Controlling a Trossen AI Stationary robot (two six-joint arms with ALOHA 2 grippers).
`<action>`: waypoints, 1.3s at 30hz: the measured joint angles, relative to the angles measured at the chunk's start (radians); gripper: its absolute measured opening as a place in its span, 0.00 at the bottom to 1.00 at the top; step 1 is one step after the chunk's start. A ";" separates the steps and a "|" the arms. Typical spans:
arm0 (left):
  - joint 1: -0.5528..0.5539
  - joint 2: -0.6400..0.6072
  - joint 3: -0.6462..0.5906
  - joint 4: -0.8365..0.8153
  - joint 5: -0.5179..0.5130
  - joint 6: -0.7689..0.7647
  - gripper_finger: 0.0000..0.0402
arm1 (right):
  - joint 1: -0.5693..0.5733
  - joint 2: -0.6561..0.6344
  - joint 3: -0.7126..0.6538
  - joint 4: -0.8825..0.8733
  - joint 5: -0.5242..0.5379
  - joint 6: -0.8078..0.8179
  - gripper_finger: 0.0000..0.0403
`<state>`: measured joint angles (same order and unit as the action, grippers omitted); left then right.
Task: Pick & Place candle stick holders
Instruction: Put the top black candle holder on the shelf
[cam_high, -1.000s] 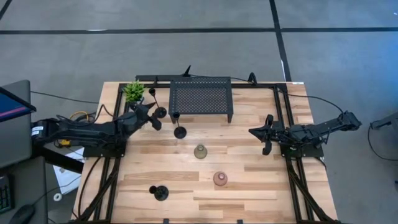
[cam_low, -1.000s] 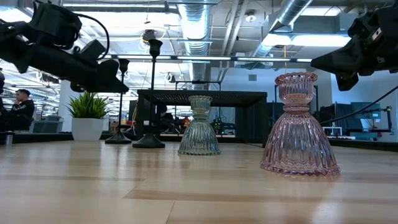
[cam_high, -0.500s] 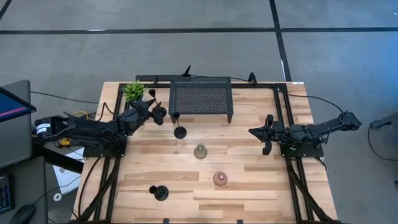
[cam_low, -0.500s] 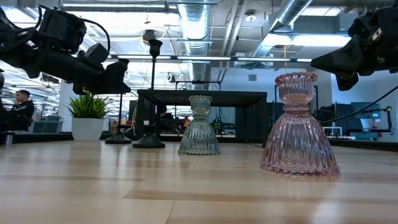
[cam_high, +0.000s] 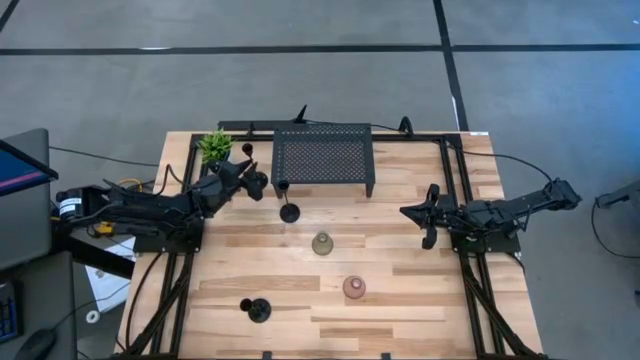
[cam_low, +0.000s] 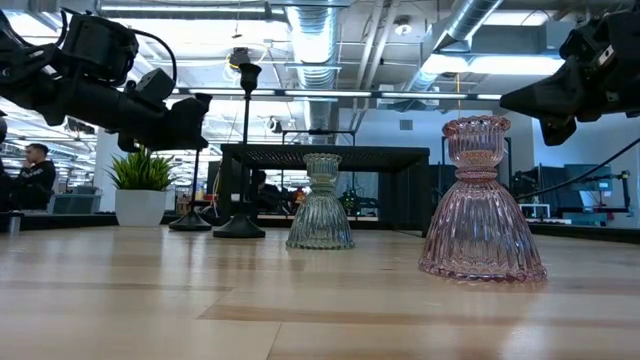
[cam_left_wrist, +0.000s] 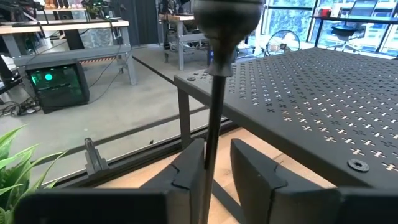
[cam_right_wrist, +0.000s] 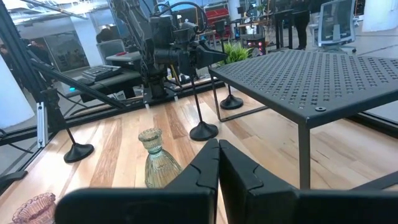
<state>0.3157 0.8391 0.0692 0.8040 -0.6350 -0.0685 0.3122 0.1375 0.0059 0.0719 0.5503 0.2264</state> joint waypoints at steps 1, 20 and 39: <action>0.000 0.000 0.000 0.000 0.000 0.000 0.17 | 0.000 0.000 0.000 0.000 0.000 0.000 0.00; 0.000 -0.010 0.006 -0.003 0.000 0.019 0.03 | 0.000 0.000 0.000 0.000 0.000 0.000 0.00; -0.076 -0.074 0.380 -0.429 -0.199 0.244 0.03 | 0.000 0.000 0.000 0.000 -0.002 -0.023 0.00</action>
<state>0.2393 0.7649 0.4491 0.3752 -0.8340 0.1760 0.3122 0.1371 0.0061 0.0719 0.5484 0.2035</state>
